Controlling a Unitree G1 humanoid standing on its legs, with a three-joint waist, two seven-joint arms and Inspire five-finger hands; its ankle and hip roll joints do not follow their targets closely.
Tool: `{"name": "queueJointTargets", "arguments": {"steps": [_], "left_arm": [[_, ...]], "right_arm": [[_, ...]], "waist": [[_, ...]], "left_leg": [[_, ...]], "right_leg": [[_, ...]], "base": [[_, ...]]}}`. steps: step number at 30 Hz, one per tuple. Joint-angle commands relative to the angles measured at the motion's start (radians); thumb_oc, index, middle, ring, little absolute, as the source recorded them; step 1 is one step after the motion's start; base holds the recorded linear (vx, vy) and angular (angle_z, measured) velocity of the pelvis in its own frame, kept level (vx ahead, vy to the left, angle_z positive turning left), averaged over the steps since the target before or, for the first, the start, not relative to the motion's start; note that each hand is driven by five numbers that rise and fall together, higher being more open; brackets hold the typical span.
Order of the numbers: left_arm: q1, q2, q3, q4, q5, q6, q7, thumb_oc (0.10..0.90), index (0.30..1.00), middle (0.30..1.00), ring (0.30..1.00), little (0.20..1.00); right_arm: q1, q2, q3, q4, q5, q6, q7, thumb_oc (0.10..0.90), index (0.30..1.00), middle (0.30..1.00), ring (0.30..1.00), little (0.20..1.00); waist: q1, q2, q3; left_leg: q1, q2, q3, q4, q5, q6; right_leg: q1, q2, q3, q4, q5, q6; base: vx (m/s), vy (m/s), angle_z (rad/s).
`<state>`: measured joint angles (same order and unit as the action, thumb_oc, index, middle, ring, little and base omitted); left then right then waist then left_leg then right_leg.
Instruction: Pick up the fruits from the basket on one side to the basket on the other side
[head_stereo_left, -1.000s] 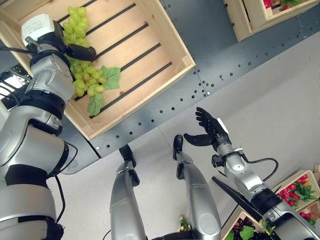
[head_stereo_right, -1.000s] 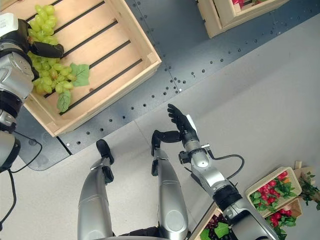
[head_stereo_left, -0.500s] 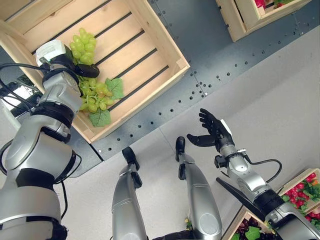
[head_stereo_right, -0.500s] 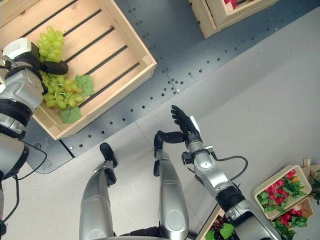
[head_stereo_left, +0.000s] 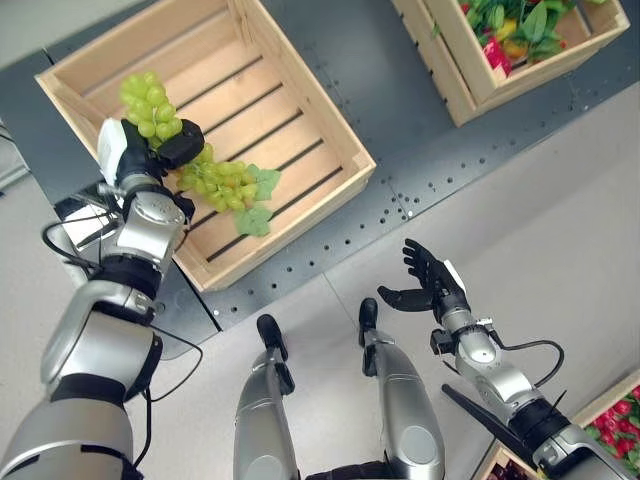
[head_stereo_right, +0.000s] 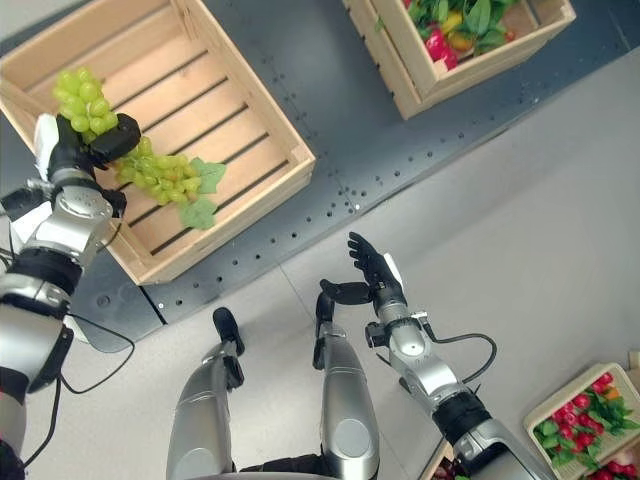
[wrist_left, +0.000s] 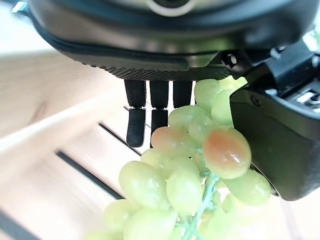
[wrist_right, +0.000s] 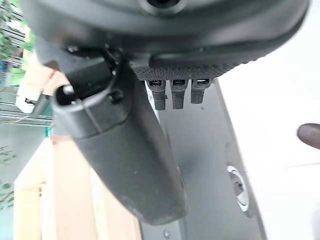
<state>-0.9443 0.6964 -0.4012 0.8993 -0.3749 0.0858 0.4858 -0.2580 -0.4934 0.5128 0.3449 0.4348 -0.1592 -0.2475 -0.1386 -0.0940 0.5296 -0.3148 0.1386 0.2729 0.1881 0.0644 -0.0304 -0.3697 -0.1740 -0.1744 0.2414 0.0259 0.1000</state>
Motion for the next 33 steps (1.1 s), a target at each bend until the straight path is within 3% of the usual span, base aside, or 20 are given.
{"name": "queueJointTargets", "arguments": {"steps": [1,7,11,16,23,24,33], "left_arm": [[-0.039,0.034,0.098,-0.128,-0.048,-0.187,0.022,0.4,0.3,0.3,0.3,0.3],[0.06,0.042,0.116,-0.233,-0.015,-0.251,-0.027,0.4,0.3,0.3,0.3,0.3],[0.136,0.051,0.129,-0.301,0.044,-0.258,-0.082,0.4,0.3,0.3,0.3,0.3],[0.185,0.081,0.114,-0.382,0.125,-0.25,-0.15,0.4,0.3,0.3,0.3,0.3],[0.154,0.133,0.032,-0.435,0.197,-0.261,-0.25,0.4,0.3,0.3,0.3,0.3],[0.13,0.142,0.006,-0.453,0.211,-0.258,-0.264,0.4,0.3,0.3,0.3,0.3],[0.046,0.169,-0.087,-0.508,0.316,-0.267,-0.27,0.4,0.3,0.3,0.3,0.3]], "right_arm": [[0.017,-0.007,-0.113,-0.136,-0.064,-0.106,-0.011,0.8,0.9,0.9,0.9,0.9],[0.043,-0.022,-0.117,-0.183,-0.065,-0.165,0.074,0.8,0.9,0.9,0.9,0.9],[0.033,-0.028,-0.121,-0.223,-0.051,-0.161,0.152,0.8,0.9,0.9,0.9,0.9],[0.006,-0.047,-0.098,-0.278,-0.03,-0.132,0.246,0.8,0.9,0.9,0.9,0.9],[-0.11,-0.063,-0.045,-0.345,0.103,0.011,0.335,0.8,0.9,0.9,0.9,0.9],[-0.144,-0.056,-0.031,-0.346,0.17,0.038,0.345,0.8,0.9,0.9,0.9,0.9],[-0.208,0.038,-0.005,-0.307,0.42,0.142,0.415,0.8,0.9,0.9,0.9,0.9]], "waist": [[0.015,0.053,-0.01],[0.022,0.086,-0.085],[0.031,0.114,-0.168],[0.05,0.129,-0.258],[0.093,0.137,-0.357],[0.104,0.138,-0.372],[0.138,0.134,-0.419]], "left_leg": [[0.116,-0.067,0.009,0.063,-0.197,0.021],[0.245,-0.075,0.003,-0.023,-0.187,0.013],[0.328,-0.078,-0.003,-0.088,-0.173,0.001],[0.401,-0.078,-0.014,-0.17,-0.148,-0.013],[0.463,-0.064,-0.036,-0.275,-0.096,-0.042],[0.45,-0.059,-0.041,-0.275,-0.084,-0.046],[0.464,-0.043,-0.063,-0.275,-0.093,-0.057]], "right_leg": [[0.115,-0.02,-0.015,0.047,-0.129,0.003],[0.262,-0.026,-0.046,-0.052,-0.123,0.009],[0.352,-0.026,-0.062,-0.114,-0.115,0.013],[0.436,-0.02,-0.085,-0.202,-0.086,0.019],[0.535,-0.007,-0.149,-0.32,-0.036,0.028],[0.54,-0.005,-0.173,-0.329,-0.026,0.024],[0.574,0.004,-0.194,-0.329,-0.054,0.018]], "base": [[0.01,-0.037,0.04],[0.04,-0.049,0.04],[0.08,-0.053,0.05],[0.06,-0.107,0.12],[-0.02,-0.148,0.13],[-0.1,-0.142,0.13],[-0.02,-0.094,0.07]]}}
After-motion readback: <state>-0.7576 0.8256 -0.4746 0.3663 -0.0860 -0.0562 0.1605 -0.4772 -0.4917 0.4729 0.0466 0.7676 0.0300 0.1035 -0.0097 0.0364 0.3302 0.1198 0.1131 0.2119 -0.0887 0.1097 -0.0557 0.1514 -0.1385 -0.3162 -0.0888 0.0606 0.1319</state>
